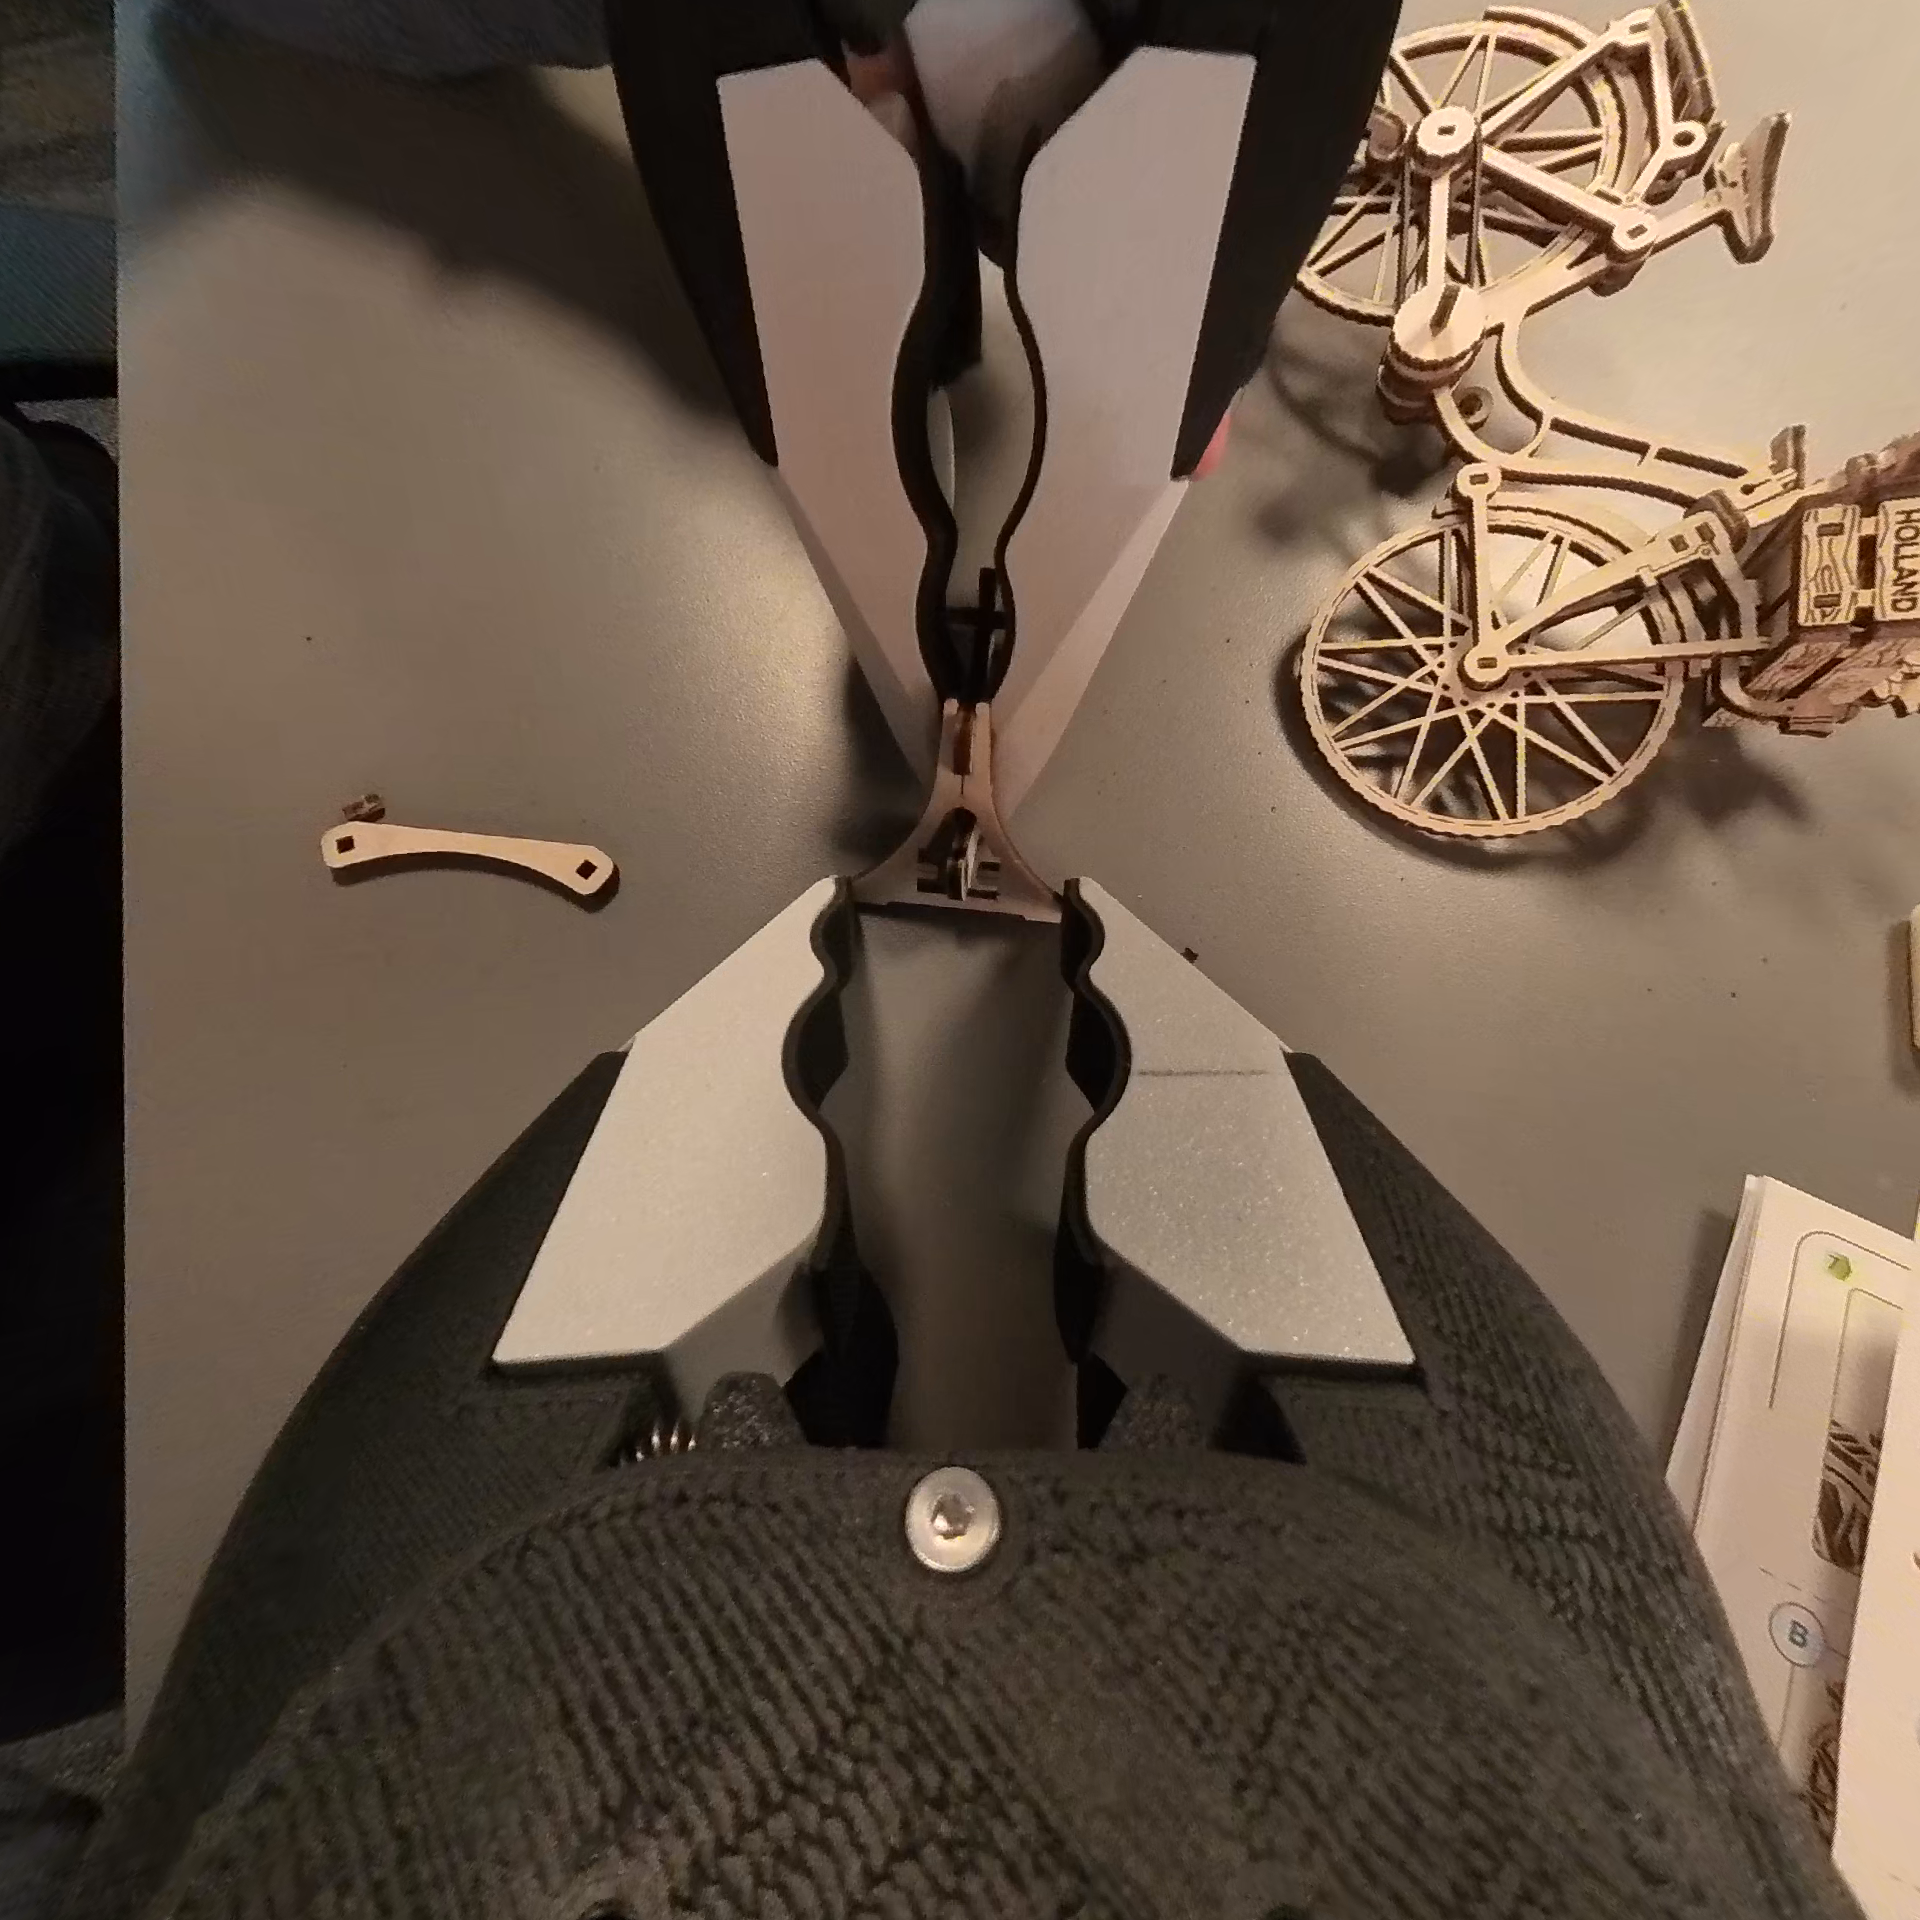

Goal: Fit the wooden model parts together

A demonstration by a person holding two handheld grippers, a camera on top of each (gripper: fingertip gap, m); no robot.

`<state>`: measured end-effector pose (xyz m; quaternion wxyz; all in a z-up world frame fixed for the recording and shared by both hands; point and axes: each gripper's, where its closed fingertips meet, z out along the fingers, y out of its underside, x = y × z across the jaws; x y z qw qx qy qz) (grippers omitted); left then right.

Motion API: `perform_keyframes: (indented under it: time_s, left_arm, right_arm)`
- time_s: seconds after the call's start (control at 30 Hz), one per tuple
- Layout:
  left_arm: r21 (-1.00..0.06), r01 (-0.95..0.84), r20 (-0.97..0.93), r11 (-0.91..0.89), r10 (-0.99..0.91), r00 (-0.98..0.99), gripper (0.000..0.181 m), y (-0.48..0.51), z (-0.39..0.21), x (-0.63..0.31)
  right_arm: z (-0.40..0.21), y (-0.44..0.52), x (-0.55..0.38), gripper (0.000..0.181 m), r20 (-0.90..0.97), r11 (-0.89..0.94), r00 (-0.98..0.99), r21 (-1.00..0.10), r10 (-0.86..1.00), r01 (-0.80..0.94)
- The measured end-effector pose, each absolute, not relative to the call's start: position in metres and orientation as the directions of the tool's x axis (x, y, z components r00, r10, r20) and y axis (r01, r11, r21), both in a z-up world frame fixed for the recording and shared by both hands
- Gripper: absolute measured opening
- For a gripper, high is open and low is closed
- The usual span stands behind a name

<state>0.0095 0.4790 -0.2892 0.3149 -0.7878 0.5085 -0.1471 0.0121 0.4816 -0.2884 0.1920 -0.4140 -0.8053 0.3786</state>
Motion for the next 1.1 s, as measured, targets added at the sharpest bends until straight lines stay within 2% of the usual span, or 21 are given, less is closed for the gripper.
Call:
perform_keyframes:
  time_s: [0.7,0.87,1.1]
  left_arm:
    - [-0.678,-0.681,-0.054,-0.277,-0.905,0.423,0.008,0.476,-0.29,0.014]
    - [-0.681,-0.674,-0.036,-0.285,-0.907,0.419,0.021,0.473,-0.289,0.013]
    - [-0.726,-0.623,-0.016,-0.292,-0.898,0.439,0.052,0.465,-0.28,0.004]
  right_arm:
    - [-0.288,0.481,0.013,0.038,-0.016,0.366,-0.589,-0.77,0.808,0.523]
    - [-0.288,0.481,0.013,0.038,-0.015,0.366,-0.589,-0.77,0.808,0.523]
    - [-0.287,0.48,0.014,0.038,-0.011,0.37,-0.596,-0.775,0.803,0.512]
